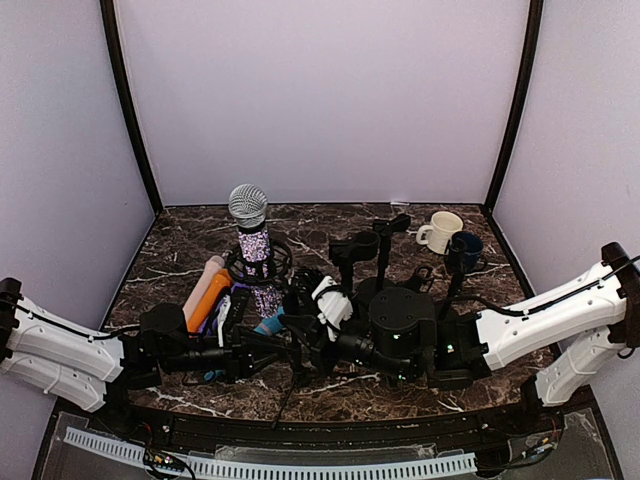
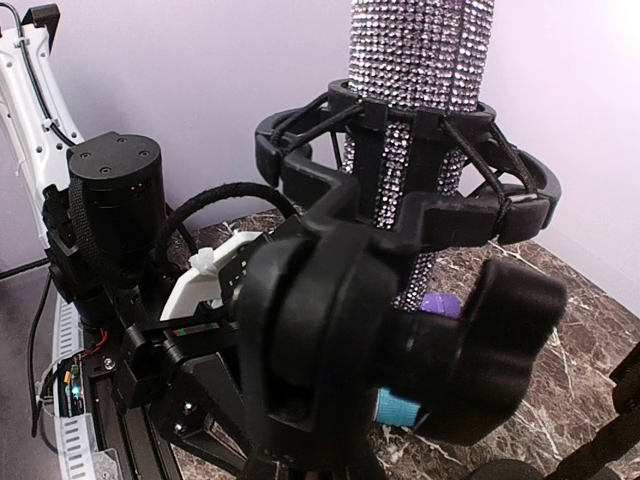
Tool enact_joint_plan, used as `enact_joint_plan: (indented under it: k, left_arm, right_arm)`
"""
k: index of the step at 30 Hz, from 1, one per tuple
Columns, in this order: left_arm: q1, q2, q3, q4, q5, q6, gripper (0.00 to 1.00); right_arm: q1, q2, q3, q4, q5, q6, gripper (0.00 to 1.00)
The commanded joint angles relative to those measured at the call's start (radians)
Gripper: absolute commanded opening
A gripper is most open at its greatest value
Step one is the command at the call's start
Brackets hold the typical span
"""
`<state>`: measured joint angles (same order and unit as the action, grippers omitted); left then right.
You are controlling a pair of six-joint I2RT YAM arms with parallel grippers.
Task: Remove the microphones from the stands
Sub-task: Pass from the right arm to the left
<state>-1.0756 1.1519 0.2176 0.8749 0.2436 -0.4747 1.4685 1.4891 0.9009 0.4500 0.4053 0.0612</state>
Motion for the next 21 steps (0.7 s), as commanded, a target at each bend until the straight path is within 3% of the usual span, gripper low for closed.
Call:
enact_joint_plan:
  k: [1, 12, 21]
  left_arm:
    - [-0.006, -0.002, -0.011, 0.016, 0.006, -0.059, 0.14]
    - [-0.005, 0.000, -0.005, -0.069, -0.003, -0.321, 0.02]
    - [-0.004, -0.049, -0.004, -0.172, -0.062, -0.590, 0.00]
  right_arm:
    - [-0.003, 0.000, -0.020, 0.022, -0.013, 0.028, 0.00]
    - [-0.002, -0.003, -0.039, 0.031, -0.013, 0.060, 0.00]
    - [-0.002, 0.001, -0.040, 0.034, -0.012, 0.059, 0.00]
